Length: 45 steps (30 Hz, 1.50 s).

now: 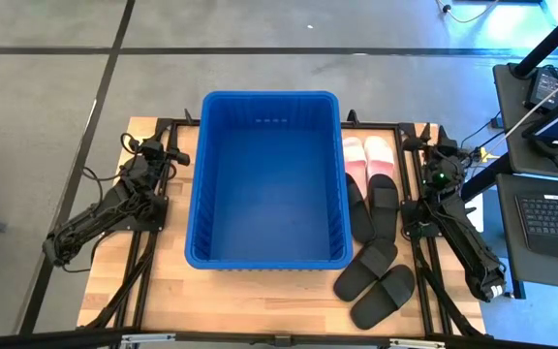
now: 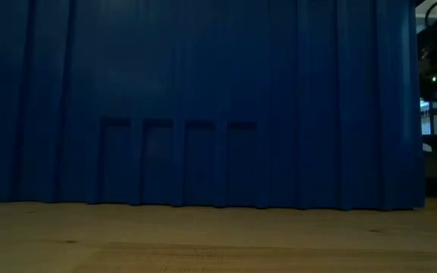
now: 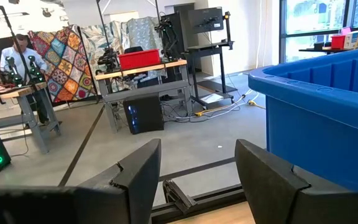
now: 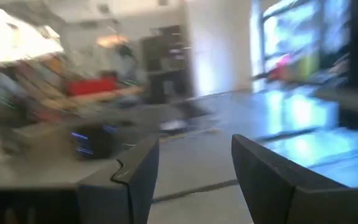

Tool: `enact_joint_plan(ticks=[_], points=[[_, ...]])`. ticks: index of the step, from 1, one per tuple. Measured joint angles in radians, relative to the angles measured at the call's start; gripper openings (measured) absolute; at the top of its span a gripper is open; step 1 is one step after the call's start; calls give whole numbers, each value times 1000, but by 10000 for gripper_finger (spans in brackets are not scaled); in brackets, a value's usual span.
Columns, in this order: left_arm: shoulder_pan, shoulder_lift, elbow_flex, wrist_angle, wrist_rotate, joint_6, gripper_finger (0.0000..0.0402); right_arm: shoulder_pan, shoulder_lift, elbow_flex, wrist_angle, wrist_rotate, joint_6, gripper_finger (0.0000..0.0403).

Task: Pick and place slides into bin
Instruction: Put the black slipper into the blue bin

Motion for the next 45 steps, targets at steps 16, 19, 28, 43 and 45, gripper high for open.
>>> enact_joint_plan(ticks=[16, 19, 28, 43, 45], points=[[0, 0, 0, 0, 0, 0, 202, 4, 1, 165, 142, -149, 277, 202], [0, 0, 0, 0, 0, -1, 202, 4, 1, 174, 145, -149, 305, 202], [0, 0, 0, 0, 0, -2, 202, 4, 1, 175, 198, -149, 248, 202], [0, 0, 0, 0, 0, -4, 202, 4, 2, 175, 144, -223, 136, 202], [0, 0, 0, 0, 0, -4, 202, 4, 2, 175, 149, -254, 112, 208]])
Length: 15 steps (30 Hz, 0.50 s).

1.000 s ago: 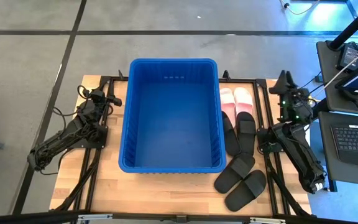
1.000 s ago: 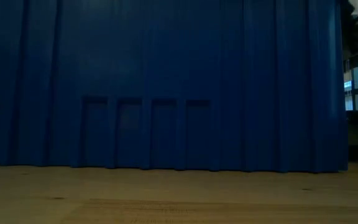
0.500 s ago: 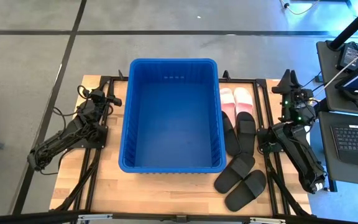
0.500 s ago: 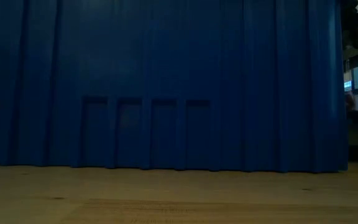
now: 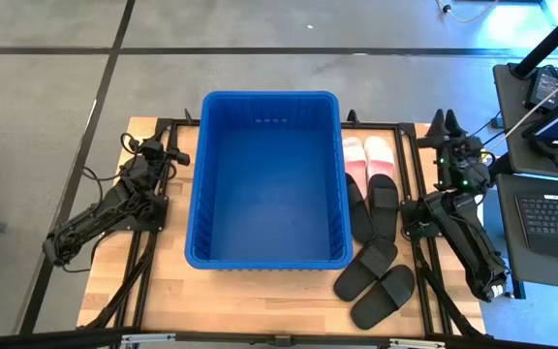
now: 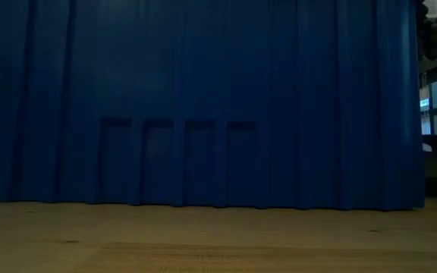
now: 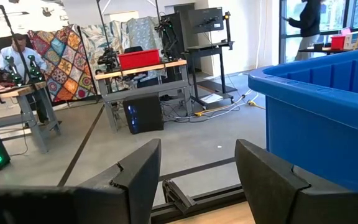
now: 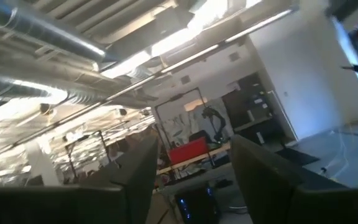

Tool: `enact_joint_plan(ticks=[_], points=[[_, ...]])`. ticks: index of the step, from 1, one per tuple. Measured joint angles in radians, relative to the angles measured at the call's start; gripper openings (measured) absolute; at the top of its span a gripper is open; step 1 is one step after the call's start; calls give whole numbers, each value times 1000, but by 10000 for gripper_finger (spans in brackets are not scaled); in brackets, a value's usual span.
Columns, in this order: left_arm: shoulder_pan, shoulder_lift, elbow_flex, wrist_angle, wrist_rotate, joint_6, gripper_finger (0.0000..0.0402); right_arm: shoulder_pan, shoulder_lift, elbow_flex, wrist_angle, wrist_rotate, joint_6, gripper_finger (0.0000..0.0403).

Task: Pick and place slides into bin
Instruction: Put the black slipper into the blue bin

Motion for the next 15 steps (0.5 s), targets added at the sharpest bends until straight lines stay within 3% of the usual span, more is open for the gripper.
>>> enact_joint_plan(ticks=[8, 12, 15], points=[[0, 0, 0, 0, 0, 0, 202, 0, 0, 0, 51, -183, -14, 289], [0, 0, 0, 0, 0, 3, 202, 0, 18, 29, 75, -407, -114, 307], [0, 0, 0, 0, 0, 2, 202, 0, 75, 136, -41, -528, -212, 308]])
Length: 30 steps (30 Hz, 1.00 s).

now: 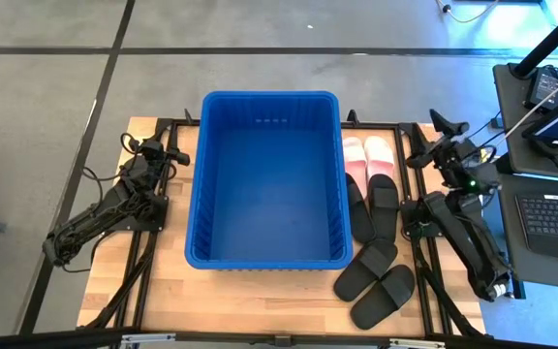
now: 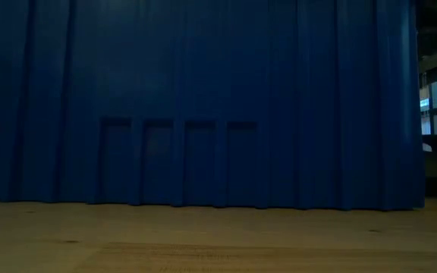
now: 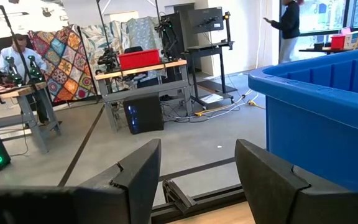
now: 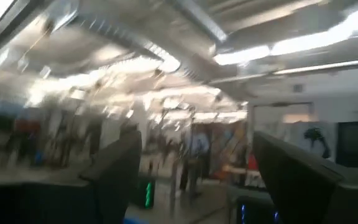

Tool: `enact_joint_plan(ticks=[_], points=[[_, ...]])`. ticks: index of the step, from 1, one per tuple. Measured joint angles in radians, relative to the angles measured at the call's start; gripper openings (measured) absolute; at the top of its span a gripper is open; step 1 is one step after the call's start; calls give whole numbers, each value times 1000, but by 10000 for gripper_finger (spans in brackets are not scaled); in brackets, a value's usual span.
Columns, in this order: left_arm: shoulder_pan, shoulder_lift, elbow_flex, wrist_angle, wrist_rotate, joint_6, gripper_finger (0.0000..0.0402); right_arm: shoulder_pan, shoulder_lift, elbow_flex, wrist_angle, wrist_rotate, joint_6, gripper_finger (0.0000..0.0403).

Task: Pick and place slides into bin
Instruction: Put the black slipper into the blue bin

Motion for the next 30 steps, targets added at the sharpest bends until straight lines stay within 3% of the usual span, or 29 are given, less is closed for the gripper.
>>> enact_joint_plan(ticks=[6, 14, 20, 24, 30], points=[[0, 0, 0, 0, 0, -1, 202, -1, 240, 298, -299, -18, -96, 307], [0, 0, 0, 0, 0, -1, 202, 8, 538, 779, -757, -316, -148, 307], [0, 0, 0, 0, 0, 0, 202, 92, 642, 1056, -1104, -355, -86, 307], [0, 0, 0, 0, 0, 1, 202, 169, 675, 1119, -1118, -356, -2, 307], [0, 0, 0, 0, 0, 1, 202, 276, 737, 1072, -839, -353, 104, 307]])
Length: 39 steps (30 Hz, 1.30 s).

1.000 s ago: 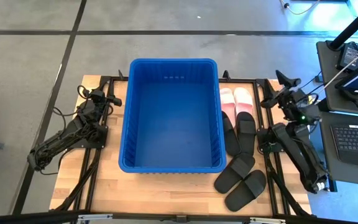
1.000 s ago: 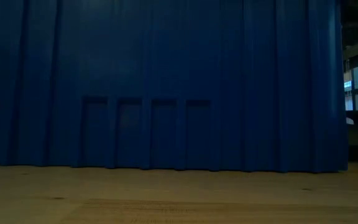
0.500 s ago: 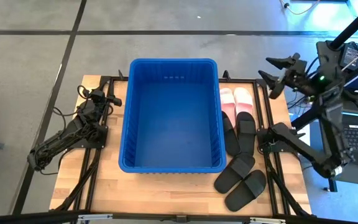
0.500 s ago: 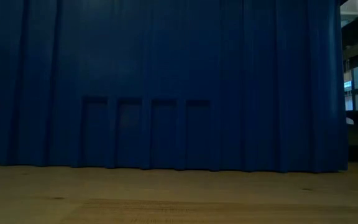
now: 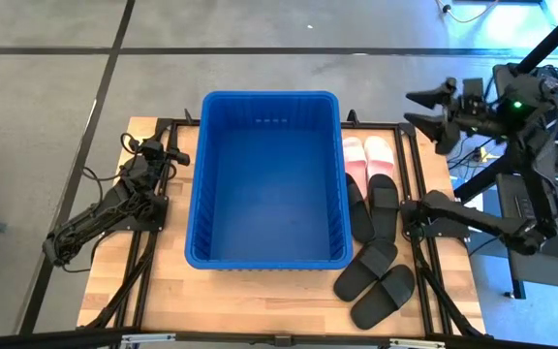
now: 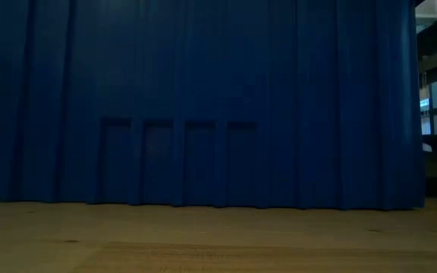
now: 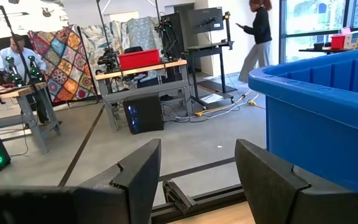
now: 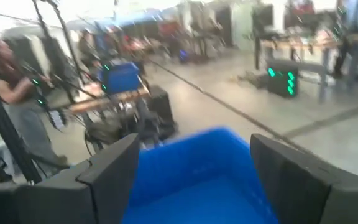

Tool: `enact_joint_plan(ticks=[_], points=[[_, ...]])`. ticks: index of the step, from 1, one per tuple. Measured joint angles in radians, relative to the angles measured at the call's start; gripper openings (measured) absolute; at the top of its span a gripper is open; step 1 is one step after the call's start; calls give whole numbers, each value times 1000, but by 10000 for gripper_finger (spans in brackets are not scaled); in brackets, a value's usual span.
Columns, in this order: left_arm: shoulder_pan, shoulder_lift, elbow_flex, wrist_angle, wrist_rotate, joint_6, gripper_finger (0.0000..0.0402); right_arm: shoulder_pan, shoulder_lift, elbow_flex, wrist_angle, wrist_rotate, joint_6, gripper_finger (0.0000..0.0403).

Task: Pick and place slides into bin
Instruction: Put the black slipper into the blue bin

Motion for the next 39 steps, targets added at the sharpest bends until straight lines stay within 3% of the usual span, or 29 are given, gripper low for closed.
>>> enact_joint_plan(ticks=[6, 13, 20, 26, 32, 39], points=[[0, 0, 0, -1, 0, 0, 202, 185, 150, -53, 348, 1, 94, 307], [0, 0, 0, -1, 0, 0, 202, 477, 321, -35, 369, 1, 198, 307], [0, 0, 0, -1, 0, 0, 202, 765, 361, -35, 160, 17, 483, 307], [0, 0, 0, -2, 0, 0, 202, 1037, 360, -35, 32, 257, 857, 307], [0, 0, 0, -2, 0, -1, 202, 1299, 370, -34, -156, 565, 1220, 307], [-1, 0, 0, -2, 0, -2, 202, 1509, 439, -34, -440, 629, 1672, 307]])
